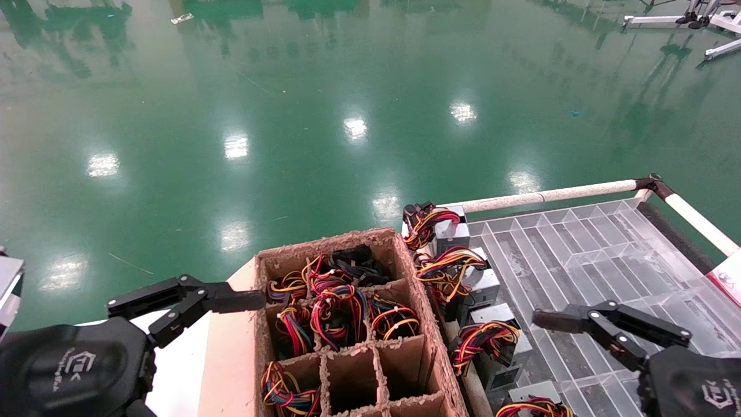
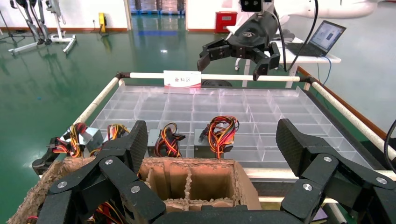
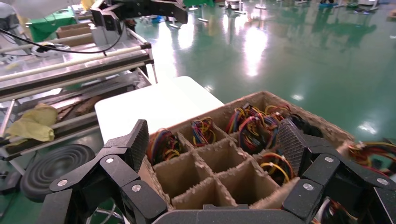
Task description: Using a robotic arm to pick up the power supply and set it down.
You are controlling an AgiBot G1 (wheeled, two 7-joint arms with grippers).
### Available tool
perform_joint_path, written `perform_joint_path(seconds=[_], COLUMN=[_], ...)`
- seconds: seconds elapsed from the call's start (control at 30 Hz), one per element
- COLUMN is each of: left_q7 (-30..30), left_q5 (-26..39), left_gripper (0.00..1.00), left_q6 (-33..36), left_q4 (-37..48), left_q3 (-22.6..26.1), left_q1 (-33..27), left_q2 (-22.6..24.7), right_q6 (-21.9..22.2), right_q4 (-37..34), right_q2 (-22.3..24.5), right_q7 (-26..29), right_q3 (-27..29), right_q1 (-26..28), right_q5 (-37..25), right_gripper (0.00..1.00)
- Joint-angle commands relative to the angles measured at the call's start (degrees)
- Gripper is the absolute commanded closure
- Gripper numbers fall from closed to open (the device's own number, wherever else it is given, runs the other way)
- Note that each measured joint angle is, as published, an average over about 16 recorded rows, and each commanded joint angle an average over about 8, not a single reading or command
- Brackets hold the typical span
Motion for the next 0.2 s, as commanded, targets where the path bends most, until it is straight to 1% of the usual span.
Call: perform_joint_path(seconds=[0.03, 0.2], left_q7=[0.0, 0.0], left_q5=[0.0, 0.0], left_gripper=[0.00, 0.00], left_q6=[0.0, 0.0], left_q4=[0.0, 0.0], left_q3=[0.0, 0.0], left_q1=[0.0, 0.0], left_q2=[0.0, 0.0], right_q6=[0.1, 0.3], right_q4=[1.0, 2.4], right_q2=[-0.9, -2.1], right_q7=[1.3, 3.0], right_q3=[1.1, 2.7], right_q1=[0.1, 0.3], right_q5=[-1.1, -2.5], right_gripper=[0.00, 0.00])
